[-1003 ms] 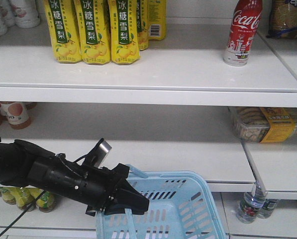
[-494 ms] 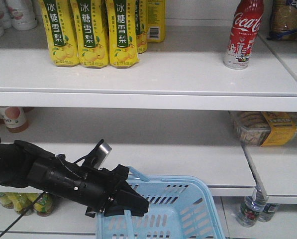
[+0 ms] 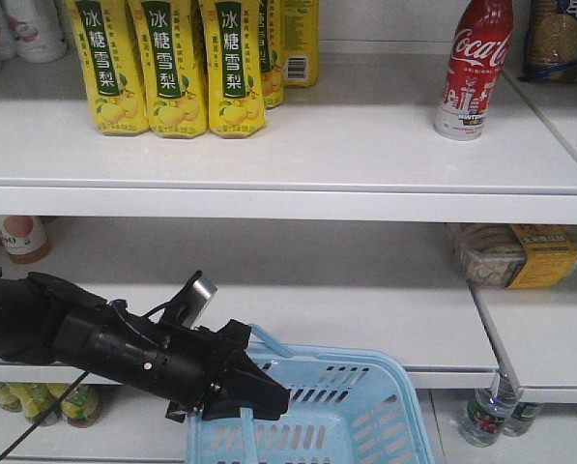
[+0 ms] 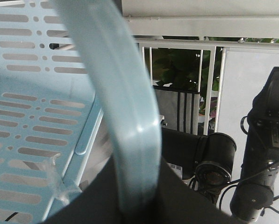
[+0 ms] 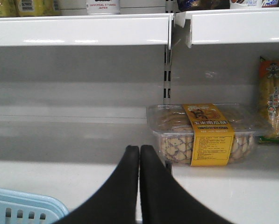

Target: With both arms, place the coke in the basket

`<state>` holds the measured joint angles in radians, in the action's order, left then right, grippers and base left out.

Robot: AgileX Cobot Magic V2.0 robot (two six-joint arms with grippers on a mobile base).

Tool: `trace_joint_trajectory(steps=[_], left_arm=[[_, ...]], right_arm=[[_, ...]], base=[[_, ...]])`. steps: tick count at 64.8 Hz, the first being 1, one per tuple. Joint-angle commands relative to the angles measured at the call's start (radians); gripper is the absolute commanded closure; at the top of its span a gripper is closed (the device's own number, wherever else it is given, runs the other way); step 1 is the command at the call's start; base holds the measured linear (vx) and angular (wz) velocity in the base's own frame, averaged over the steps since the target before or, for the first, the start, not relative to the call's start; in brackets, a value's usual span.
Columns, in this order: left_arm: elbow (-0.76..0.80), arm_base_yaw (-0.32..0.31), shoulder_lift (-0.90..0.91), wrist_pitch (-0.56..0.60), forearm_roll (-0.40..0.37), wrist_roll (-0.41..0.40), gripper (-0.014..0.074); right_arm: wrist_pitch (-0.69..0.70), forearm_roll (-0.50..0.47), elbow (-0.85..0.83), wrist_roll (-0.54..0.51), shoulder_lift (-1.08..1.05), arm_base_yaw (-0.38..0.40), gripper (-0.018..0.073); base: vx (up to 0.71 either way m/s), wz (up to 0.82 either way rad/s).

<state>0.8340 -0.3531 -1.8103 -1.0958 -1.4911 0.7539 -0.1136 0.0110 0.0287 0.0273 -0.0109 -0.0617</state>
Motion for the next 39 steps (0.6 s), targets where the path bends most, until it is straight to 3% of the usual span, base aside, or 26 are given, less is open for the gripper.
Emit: trace_joint_trajectory(steps=[1,39], left_arm=[[0.022,-0.003,0.051,-0.060,-0.076,0.014,0.0602],[0.022,-0.003,0.051,-0.060,-0.076,0.014,0.0602]], right_arm=[[0.072,0.005,0.007,-0.003,-0.013,-0.001,0.0569],[0.072,0.005,0.007,-0.003,-0.013,-0.001,0.0569]], base=[[0.02,0.00],[0.02,0.00]])
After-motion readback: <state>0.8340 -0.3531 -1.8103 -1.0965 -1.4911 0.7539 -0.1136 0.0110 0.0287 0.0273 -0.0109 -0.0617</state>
